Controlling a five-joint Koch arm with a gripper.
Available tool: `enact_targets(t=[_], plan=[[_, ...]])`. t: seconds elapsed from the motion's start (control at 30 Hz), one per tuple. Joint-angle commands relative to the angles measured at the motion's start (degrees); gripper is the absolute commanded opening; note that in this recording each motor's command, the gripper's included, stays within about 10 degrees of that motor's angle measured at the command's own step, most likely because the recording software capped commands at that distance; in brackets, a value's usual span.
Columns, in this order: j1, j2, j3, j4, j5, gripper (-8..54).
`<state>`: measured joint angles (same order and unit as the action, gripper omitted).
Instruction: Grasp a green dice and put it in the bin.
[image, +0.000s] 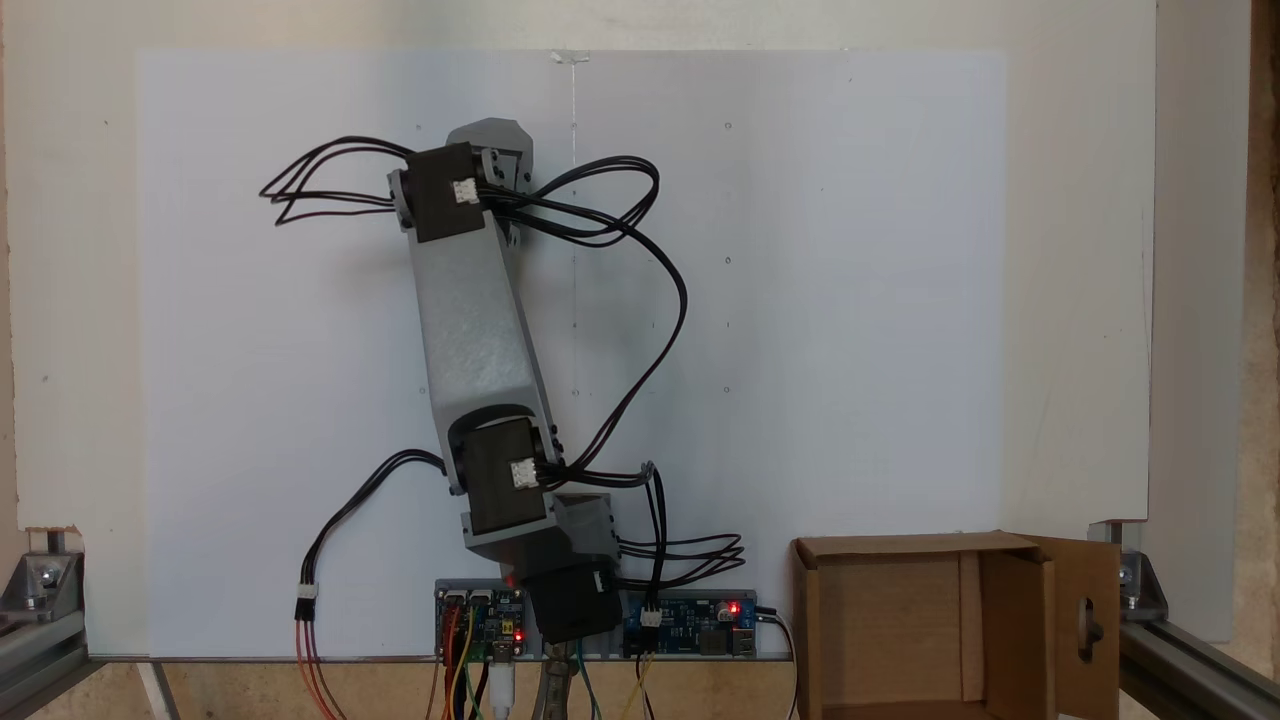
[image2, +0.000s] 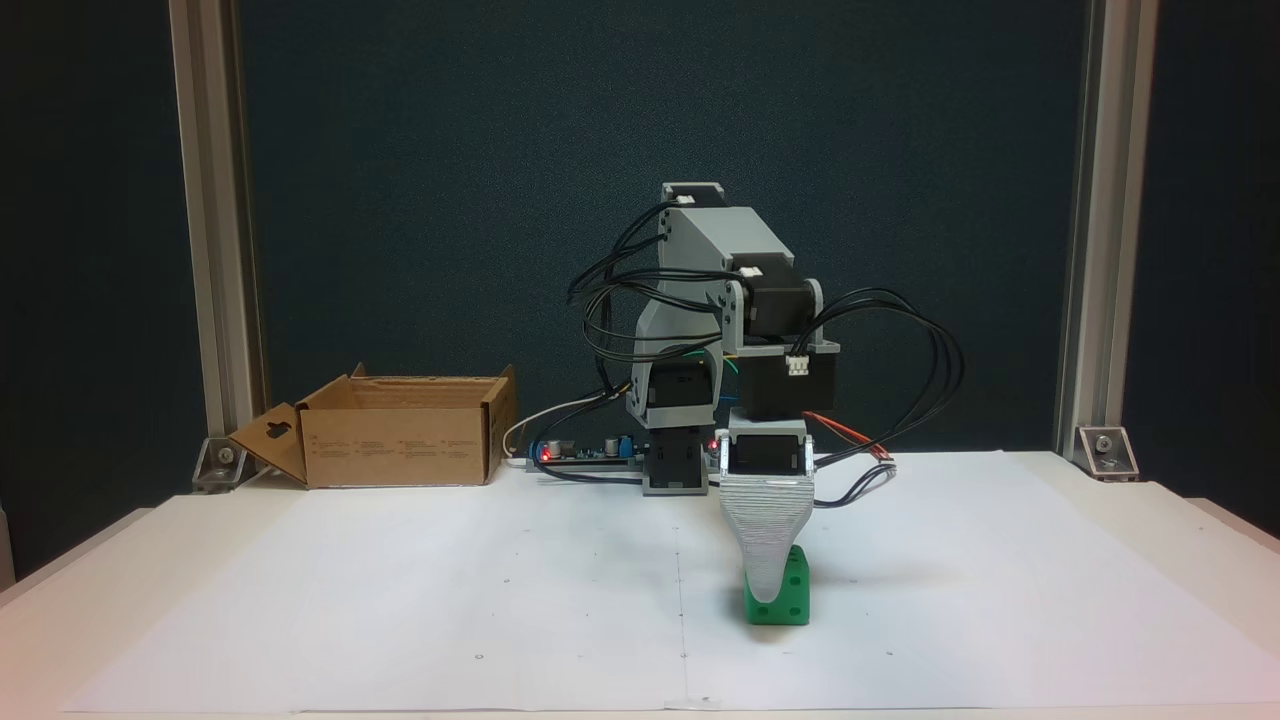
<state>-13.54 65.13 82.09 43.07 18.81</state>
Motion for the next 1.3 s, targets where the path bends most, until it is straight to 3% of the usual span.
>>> enact_targets(t=[0.0,0.57,0.73,1.1,1.27], plan=[[0.0,0.18,-1.14,-0.7,2.9,43.1],[-0.44,-2.55,-1.14,-1.93,2.99,41.1],[-0.53,-2.81,-1.14,-2.29,2.99,38.0],[-0.7,-2.9,-0.97,-2.29,3.08,25.8],[-0.62,-2.9,-0.7,-2.37,3.34,13.1]])
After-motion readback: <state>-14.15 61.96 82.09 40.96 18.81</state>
